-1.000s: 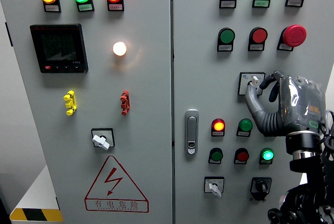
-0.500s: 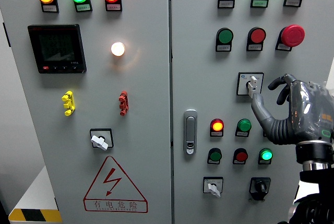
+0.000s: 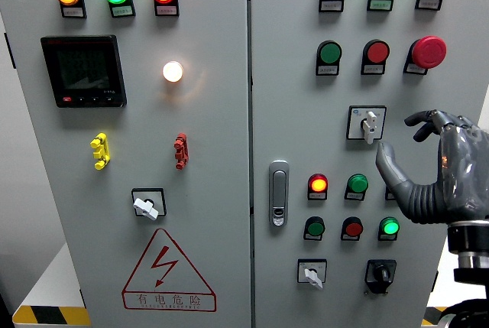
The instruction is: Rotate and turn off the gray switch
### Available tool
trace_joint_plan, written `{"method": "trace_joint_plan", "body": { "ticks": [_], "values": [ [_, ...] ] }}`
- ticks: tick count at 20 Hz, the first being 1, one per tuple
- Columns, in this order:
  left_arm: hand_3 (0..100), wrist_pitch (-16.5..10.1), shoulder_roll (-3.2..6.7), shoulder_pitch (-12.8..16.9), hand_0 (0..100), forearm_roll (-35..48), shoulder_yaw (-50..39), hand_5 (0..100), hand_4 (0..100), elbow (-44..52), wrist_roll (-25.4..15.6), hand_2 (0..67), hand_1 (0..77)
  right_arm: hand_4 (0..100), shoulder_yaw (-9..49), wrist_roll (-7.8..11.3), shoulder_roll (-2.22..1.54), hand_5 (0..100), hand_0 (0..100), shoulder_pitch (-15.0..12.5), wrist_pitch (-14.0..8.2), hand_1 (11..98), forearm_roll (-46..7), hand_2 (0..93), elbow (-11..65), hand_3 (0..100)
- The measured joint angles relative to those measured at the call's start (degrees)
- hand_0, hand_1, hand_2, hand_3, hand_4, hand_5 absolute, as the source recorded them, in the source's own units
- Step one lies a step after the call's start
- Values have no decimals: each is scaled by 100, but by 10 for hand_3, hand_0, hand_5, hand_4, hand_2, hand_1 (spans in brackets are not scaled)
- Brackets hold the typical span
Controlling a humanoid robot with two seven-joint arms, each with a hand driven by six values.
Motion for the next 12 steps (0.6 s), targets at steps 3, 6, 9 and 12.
{"method": "trace_joint_plan", "body": {
  "ticks": [3, 6, 9, 12],
  "values": [
    [207, 2, 0, -1, 0, 0, 0, 127, 121, 0, 0, 101, 0, 271, 6, 111, 0, 522, 323, -139, -2, 460, -6, 332, 165, 409],
    [207, 4, 0, -2, 0, -1, 0, 127, 121, 0, 0, 102, 0, 222, 32, 240, 4, 467, 313, -276, -29, 454, -24, 310, 308, 365],
    [207, 4, 0, -2, 0, -1, 0, 127, 121, 0, 0, 102, 0, 188, 46, 335, 7, 417, 289, -386, -61, 450, -37, 278, 458, 328],
    [207, 4, 0, -4, 0, -4, 0, 127, 121, 0, 0, 102, 0, 178, 67, 497, 8, 394, 268, -480, -64, 446, -60, 266, 614, 313]
  ]
}}
